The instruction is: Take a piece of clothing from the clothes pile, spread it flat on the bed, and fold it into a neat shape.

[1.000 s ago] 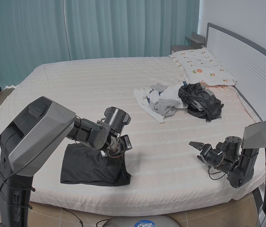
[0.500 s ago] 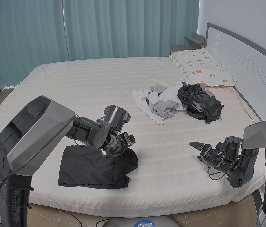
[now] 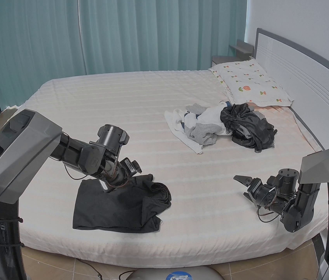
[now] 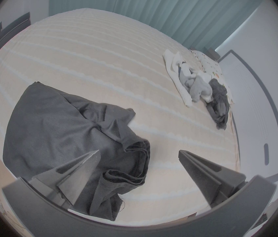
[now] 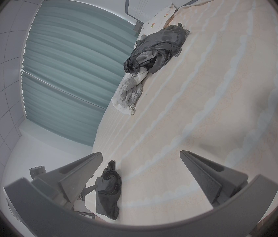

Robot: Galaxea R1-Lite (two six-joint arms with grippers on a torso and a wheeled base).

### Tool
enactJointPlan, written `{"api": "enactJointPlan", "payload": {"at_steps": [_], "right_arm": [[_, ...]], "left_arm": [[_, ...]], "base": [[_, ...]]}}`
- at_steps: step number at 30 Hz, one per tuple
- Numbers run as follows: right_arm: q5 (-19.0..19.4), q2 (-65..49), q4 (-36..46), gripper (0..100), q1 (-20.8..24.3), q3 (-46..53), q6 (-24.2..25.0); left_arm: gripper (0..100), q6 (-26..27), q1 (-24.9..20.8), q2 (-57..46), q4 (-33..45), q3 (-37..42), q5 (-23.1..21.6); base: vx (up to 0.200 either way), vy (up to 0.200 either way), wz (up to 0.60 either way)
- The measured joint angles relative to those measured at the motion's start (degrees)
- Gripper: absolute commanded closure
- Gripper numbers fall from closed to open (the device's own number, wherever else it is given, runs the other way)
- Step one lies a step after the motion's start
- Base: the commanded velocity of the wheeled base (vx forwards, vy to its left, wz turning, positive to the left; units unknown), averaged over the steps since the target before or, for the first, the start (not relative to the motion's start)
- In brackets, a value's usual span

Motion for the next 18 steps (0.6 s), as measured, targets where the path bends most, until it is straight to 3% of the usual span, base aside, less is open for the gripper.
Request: {"api": "enactJointPlan", "payload": {"at_steps": [5, 18], "right_arm": [[0.0, 0.0, 0.0, 0, 0.0, 0.0, -0.1], [-0.4, 0.0, 0.9, 0, 1.8, -0.7, -0.5]], "left_arm": [[0, -0.6, 4.7, -3.4, -2.4, 4.9, -7.2], [0, -4.1, 13.6, -6.5, -13.9, 15.5, -15.8]], "base": [[0.000, 0.200, 0.00], [0.000, 0.200, 0.00]]}}
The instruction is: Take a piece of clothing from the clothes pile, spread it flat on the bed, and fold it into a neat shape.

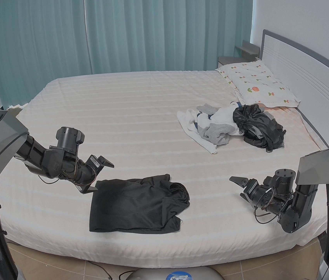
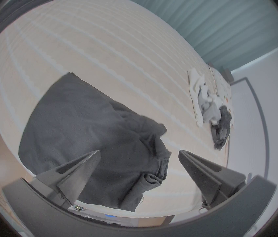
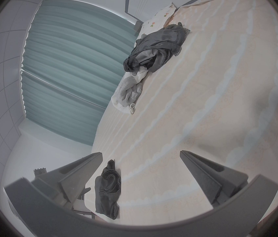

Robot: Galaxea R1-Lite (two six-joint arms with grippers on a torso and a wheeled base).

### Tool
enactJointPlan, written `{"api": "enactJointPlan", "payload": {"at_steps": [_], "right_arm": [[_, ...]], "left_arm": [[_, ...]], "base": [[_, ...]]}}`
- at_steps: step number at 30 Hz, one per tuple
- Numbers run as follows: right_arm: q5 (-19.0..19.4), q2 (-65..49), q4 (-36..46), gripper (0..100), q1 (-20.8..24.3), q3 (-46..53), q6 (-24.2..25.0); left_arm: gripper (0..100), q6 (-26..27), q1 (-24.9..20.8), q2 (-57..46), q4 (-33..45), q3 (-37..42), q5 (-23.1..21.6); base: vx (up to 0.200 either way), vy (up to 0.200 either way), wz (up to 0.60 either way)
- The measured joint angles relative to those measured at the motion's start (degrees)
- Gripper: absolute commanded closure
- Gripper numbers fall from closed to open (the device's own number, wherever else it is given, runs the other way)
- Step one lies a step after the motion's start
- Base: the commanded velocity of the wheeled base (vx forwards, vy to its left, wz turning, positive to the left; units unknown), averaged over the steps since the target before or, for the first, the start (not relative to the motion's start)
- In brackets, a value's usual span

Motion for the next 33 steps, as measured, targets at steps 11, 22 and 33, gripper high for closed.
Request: {"api": "enactJointPlan", "payload": {"at_steps": [11, 22, 33], "right_arm": [[-2.1, -0.9, 6.6, 0, 6.6, -2.2, -6.6], [-13.1, -7.0, 35.1, 0, 12.6, -12.8, -11.1], [-24.5, -7.7, 39.6, 0, 15.7, -15.4, -29.1]], "left_arm": [[0, 0.3, 4.6, -0.3, -0.3, 1.8, -3.4], [0, 0.5, 6.5, 0.0, -0.3, 2.7, -6.3], [0, 1.9, 7.0, 0.9, -0.3, 3.2, -6.3]], "base": [[0.000, 0.200, 0.00], [0.000, 0.145, 0.00], [0.000, 0.000, 0.00]]}}
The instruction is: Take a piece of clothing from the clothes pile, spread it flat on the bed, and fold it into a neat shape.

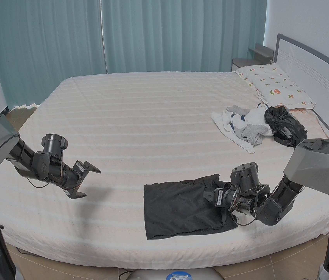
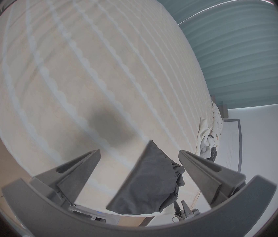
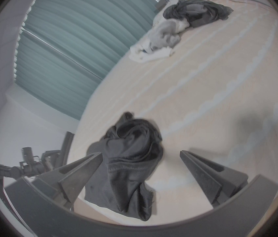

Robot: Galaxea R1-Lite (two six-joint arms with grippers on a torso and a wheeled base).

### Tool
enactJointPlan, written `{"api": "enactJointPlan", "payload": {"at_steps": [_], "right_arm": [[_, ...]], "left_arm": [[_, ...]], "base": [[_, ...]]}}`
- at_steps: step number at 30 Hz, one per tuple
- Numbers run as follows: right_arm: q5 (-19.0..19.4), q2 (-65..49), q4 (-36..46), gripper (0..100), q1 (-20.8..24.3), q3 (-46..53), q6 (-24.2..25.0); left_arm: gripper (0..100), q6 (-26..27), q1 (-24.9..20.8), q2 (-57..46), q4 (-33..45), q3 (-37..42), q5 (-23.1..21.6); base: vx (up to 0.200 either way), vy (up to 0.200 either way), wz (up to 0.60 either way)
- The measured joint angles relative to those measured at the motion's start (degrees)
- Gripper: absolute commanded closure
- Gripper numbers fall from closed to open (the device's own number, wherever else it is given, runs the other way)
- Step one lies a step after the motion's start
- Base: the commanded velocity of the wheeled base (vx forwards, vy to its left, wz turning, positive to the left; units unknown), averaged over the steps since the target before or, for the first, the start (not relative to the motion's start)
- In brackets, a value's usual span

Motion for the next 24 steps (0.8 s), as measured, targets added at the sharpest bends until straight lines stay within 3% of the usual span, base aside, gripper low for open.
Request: {"api": "enactJointPlan", "payload": {"at_steps": [4, 8, 9, 20, 24], "right_arm": [[-3.9, 0.8, 1.2, 0, -0.1, 0.0, -2.8], [-5.0, 1.6, 1.3, 0, -0.1, 0.1, -3.4], [-5.1, 1.8, 1.2, 100, -0.1, 0.4, -3.5], [-4.0, 0.5, 0.0, 100, -1.9, 6.7, -3.2], [-1.3, -1.0, -3.1, 100, -3.9, 10.8, -3.1]], "left_arm": [[0, 0.3, -0.1, 0.2, -0.5, 0.4, 0.1], [0, 0.3, -0.1, 0.4, -0.7, 0.7, 0.1], [0, 0.4, -0.1, 0.4, -0.7, 0.7, 0.2], [0, 0.4, -0.1, 0.5, -0.7, 0.8, 0.1], [0, 0.4, -0.1, 0.5, -0.7, 0.8, 0.1]], "base": [[0.000, 0.000, 0.00], [0.000, 0.000, 0.00], [0.000, 0.000, 0.00], [0.000, 0.000, 0.00], [0.000, 0.000, 0.00]]}}
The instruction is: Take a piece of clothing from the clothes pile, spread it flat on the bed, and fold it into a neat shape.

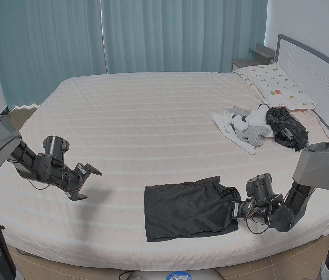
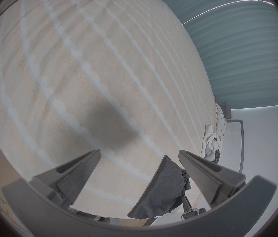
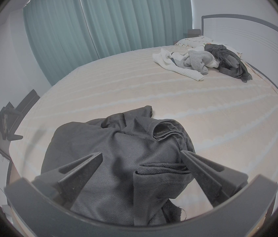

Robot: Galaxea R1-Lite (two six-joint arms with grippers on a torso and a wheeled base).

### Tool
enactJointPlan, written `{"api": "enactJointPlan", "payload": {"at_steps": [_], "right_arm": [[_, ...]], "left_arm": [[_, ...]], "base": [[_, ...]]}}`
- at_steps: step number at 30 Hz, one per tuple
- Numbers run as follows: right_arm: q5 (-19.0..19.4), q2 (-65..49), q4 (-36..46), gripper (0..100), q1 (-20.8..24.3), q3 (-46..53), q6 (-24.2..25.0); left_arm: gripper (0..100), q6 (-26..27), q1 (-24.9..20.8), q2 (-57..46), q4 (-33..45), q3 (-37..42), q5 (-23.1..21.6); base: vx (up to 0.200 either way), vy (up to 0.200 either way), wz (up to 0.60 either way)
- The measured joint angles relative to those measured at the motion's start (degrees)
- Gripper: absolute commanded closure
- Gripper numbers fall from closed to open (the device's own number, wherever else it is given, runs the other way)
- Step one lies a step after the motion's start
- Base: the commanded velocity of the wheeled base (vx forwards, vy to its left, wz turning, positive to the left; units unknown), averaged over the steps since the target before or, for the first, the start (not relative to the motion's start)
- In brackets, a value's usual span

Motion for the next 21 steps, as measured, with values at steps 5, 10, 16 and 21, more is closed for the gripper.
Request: {"api": "enactJointPlan", "payload": {"at_steps": [5, 10, 16, 21], "right_arm": [[6.4, -1.2, -6.8, 100, -3.1, 6.2, 0.0], [10.4, -0.7, -12.7, 100, -6.1, 11.1, -0.5], [10.9, 2.3, -15.8, 0, -7.7, 13.0, -2.3], [11.1, 4.5, -21.6, 0, -9.2, 13.2, -2.7]], "left_arm": [[0, 0.0, 0.0, 0.1, 0.0, 0.0, 0.3], [0, 0.0, -0.1, 0.3, 0.0, -0.1, 0.8], [0, 0.0, -0.2, 0.4, 0.0, -0.1, 1.0], [0, 0.0, -0.2, 0.4, 0.0, -0.1, 1.0]], "base": [[0.000, 0.000, 0.00], [0.000, 0.000, 0.00], [0.000, 0.000, 0.00], [0.000, 0.000, 0.00]]}}
